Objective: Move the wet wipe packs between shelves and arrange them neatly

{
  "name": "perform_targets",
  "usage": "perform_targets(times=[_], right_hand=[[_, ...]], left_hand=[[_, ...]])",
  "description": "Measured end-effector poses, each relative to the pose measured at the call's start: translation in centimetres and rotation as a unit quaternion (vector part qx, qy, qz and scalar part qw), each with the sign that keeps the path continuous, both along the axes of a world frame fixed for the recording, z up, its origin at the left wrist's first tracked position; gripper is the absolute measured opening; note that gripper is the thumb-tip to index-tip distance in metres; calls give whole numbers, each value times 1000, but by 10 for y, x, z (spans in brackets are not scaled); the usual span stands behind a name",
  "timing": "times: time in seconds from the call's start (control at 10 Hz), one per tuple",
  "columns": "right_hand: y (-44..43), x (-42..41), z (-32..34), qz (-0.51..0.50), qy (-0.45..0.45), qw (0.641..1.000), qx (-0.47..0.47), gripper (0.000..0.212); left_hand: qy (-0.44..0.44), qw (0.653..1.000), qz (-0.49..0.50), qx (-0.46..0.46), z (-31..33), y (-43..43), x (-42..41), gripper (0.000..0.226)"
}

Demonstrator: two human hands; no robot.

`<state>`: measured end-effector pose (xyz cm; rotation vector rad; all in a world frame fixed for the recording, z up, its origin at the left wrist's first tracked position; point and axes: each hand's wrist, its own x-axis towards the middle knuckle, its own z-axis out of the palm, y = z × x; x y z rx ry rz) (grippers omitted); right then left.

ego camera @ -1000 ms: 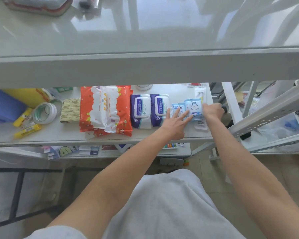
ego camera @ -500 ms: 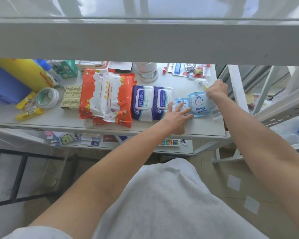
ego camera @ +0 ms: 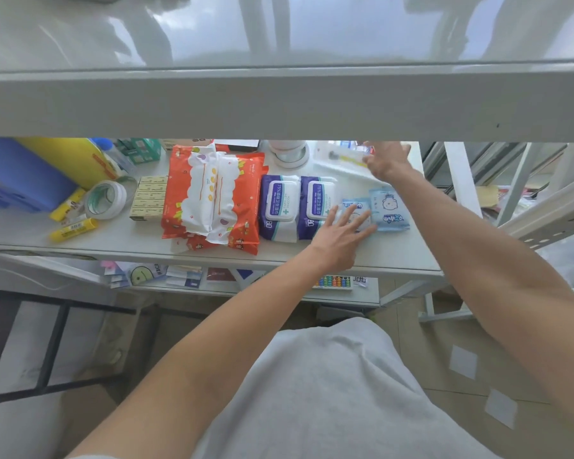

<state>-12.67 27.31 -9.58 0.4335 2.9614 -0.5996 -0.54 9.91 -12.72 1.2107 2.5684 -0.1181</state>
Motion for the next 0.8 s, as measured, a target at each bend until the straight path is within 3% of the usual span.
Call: perform_targets(times=[0.1, 0.2, 0.4, 0.6, 0.7, 0.8], right_hand=[[-13, 22, -6, -57, 47, 996, 42, 30], [-12, 65, -29, -125, 125, 984, -8, 45], [-17, 112, -82, -103, 26, 994, -14, 57], [-25, 114, -71, -114, -13, 993, -9, 59], [-25, 118, -57, -107, -51, 993, -7, 61], [-27, 119, -43, -106, -43, 993, 2, 63]], left_hand=[[44, 998, 33, 42, -3, -4, 13, 76], [27, 997, 60, 47, -7, -4, 27, 73], [18, 998, 50, -13, -9, 11, 26, 78], [-5, 998, 30, -51, 1, 7, 14, 80], [-63, 992, 79, 78, 18, 3, 15, 73], [-65, 938, 244, 237, 39, -20, 5, 48]])
